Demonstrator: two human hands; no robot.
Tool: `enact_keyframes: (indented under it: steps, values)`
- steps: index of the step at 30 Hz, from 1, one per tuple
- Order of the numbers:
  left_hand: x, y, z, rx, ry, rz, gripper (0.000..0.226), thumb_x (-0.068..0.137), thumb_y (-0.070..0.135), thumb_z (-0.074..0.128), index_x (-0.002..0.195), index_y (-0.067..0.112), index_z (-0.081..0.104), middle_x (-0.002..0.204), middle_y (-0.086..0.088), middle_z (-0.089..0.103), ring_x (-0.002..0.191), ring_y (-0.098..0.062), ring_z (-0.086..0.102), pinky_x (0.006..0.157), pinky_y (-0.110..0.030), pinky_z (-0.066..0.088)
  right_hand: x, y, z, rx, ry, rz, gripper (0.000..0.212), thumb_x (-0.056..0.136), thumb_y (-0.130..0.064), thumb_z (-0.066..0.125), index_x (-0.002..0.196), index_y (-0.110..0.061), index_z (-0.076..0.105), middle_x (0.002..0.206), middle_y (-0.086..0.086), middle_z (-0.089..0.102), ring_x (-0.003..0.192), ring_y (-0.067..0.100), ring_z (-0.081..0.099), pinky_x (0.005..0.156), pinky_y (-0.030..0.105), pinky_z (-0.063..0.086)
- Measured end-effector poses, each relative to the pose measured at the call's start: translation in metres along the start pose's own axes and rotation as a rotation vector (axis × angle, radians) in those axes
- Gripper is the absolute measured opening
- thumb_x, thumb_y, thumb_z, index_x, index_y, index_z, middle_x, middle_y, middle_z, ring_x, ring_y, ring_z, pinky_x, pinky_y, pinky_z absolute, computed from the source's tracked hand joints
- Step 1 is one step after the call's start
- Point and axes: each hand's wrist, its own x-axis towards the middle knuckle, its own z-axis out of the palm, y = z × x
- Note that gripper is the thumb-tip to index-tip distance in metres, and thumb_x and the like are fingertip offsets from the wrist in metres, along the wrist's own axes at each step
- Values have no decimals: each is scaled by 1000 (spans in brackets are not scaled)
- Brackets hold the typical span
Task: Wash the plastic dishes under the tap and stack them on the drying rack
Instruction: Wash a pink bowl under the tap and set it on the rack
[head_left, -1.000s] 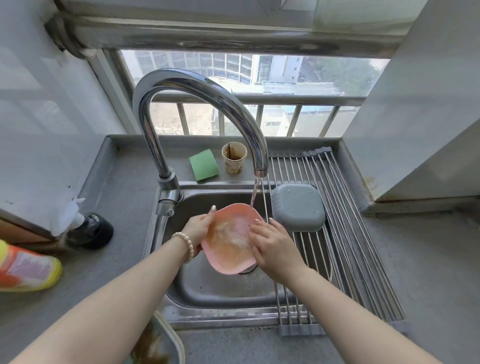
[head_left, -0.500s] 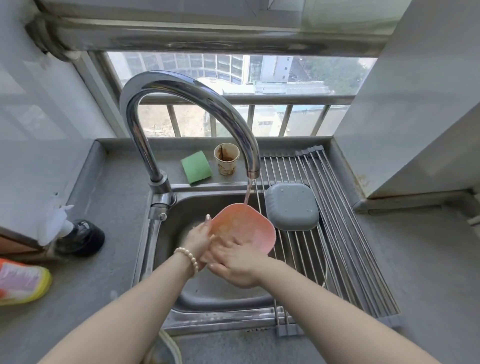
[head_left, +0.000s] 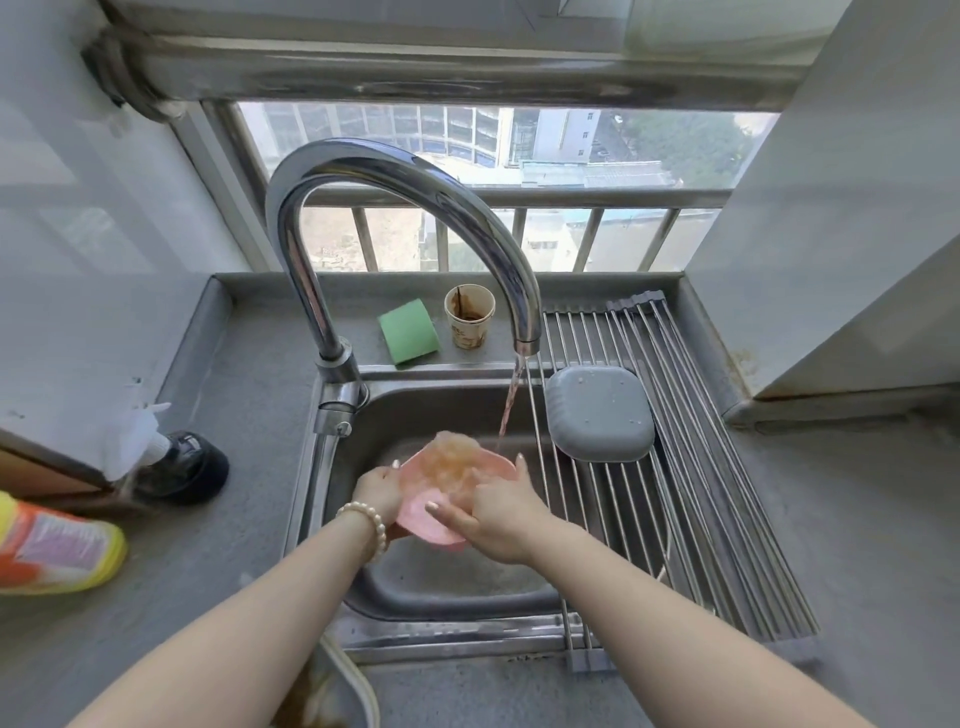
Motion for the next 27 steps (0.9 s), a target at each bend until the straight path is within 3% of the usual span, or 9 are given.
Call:
enact_keyframes:
  steps: [2, 4, 6, 10, 13, 16, 20, 23, 27]
  values:
    - [-1, -1, -3, 96, 19, -19, 33, 99, 6, 39, 126, -8, 51, 125, -25, 56, 111, -41, 57, 90, -43, 50, -6, 5, 2, 189, 55, 34, 55, 97, -53, 35, 71, -17, 67, 86, 6, 66, 94, 23, 55, 106, 43, 26]
    - [-2, -1, -4, 135, 12, -19, 32, 97, 3, 40, 127, -4, 52, 115, -25, 58, 90, -39, 61, 73, -50, 56, -15, 16, 5, 283, 166, 85, 48, 96, -43, 47, 57, -17, 61, 60, 1, 53, 70, 23, 52, 80, 32, 40]
    - [-5, -2, -2, 165, -6, -18, 37, 96, 0, 35, 130, 8, 48, 105, -19, 56, 81, -37, 61, 63, -54, 56, -23, 31, 8, 323, 274, 149, 38, 92, -36, 54, 63, -14, 66, 64, 0, 58, 74, 21, 55, 72, 31, 41]
    - [-25, 4, 4, 547, -144, 104, 62, 93, 0, 27, 142, 38, 32, 123, -15, 50, 93, -34, 59, 66, -38, 53, -41, 65, 11, 186, 470, 294, 21, 90, -34, 57, 86, -19, 71, 87, -5, 68, 89, 15, 55, 86, 34, 41]
    - [-33, 8, 18, 970, -157, 197, 52, 91, 4, 38, 140, 21, 40, 136, -18, 40, 111, -33, 54, 93, -32, 44, -57, 90, 12, 46, 623, 432, 12, 83, -25, 64, 79, -17, 72, 81, 1, 68, 83, 24, 57, 74, 35, 41]
    - [-41, 11, 37, 1160, -203, 140, 61, 91, 12, 48, 148, 9, 25, 141, -20, 39, 118, -30, 53, 95, -31, 45, -79, 121, 7, 6, 765, 650, 10, 81, -19, 65, 81, -13, 73, 83, 9, 68, 83, 30, 55, 71, 36, 39]
    - [-54, 13, 63, 1281, -204, 216, 44, 90, 21, 45, 131, 5, 51, 128, -15, 53, 108, -27, 59, 86, -32, 49, -121, 167, -6, 53, 714, 988, 29, 90, -30, 55, 107, -11, 68, 108, 16, 63, 100, 34, 50, 83, 37, 40]
    - [-62, 15, 80, 1333, -196, 259, 46, 89, 27, 45, 129, 7, 53, 127, -14, 52, 108, -27, 58, 88, -34, 48, -145, 200, -8, 120, 510, 1189, 53, 89, -54, 51, 121, -13, 61, 122, 16, 56, 114, 33, 47, 92, 35, 40]
    - [-68, 17, 99, 1383, -182, 270, 55, 88, 43, 49, 132, 10, 49, 128, -12, 49, 110, -26, 56, 88, -34, 47, -152, 230, -3, 384, 272, 1195, 62, 80, -63, 58, 118, -14, 65, 127, 13, 60, 117, 32, 52, 97, 36, 40]
